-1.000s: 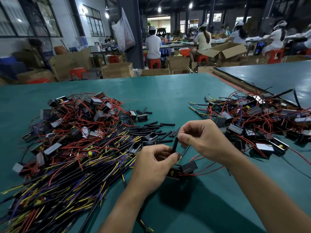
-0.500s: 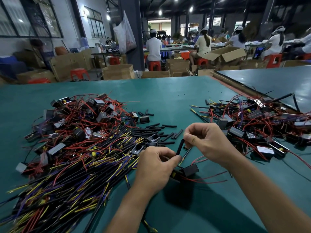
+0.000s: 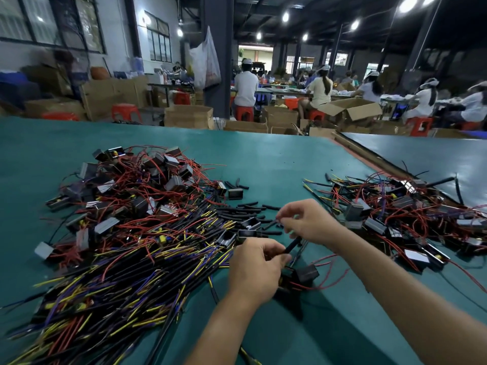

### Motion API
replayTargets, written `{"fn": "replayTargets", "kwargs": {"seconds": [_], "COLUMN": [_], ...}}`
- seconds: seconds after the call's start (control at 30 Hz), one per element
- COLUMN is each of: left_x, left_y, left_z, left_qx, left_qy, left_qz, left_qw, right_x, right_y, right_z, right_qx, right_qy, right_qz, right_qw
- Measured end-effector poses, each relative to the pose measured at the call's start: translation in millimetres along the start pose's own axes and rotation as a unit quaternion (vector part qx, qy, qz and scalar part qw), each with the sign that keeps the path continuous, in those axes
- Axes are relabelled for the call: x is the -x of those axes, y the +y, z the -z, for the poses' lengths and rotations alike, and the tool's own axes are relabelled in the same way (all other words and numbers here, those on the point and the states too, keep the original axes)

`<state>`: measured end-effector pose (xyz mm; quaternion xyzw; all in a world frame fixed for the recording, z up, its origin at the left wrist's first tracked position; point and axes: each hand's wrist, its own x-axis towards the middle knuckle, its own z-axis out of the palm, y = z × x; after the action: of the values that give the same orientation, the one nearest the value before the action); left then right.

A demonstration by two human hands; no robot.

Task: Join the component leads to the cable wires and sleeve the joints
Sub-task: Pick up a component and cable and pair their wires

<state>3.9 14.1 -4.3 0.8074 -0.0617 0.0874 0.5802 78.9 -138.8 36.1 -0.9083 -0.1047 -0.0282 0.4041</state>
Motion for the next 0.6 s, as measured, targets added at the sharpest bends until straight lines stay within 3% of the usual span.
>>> {"fn": "replayTargets", "kwargs": {"seconds": [0.1,0.23,0.33,0.6], "left_x": [-0.8,-1.5,-0.6,6.9], "left_y": [-2.2,-6.6,-5.1,13.1], "left_z": [0.2,3.2,4.5,4.4], "left_qx": [0.006,-0.047,-0.064,-0.028], "left_qy": [-0.008,-0.013,-0.013,-0.028], "left_qz": [0.007,0.014,0.016,0.046], "left_qw": [1.000,0.999,0.998,0.998], "right_x": [-30.8,-56.0,-59.8,-43.1], "right_y": [-1.0,3.0,8.5,20.5], "right_z": [0.9,2.9,-1.7,-4.6], "right_qx": [0.182,0.313,0.341,0.328], "right_qy": [-0.071,-0.132,-0.143,-0.093], "right_qz": [0.039,0.039,0.018,0.008], "right_qw": [0.980,0.940,0.929,0.940]}}
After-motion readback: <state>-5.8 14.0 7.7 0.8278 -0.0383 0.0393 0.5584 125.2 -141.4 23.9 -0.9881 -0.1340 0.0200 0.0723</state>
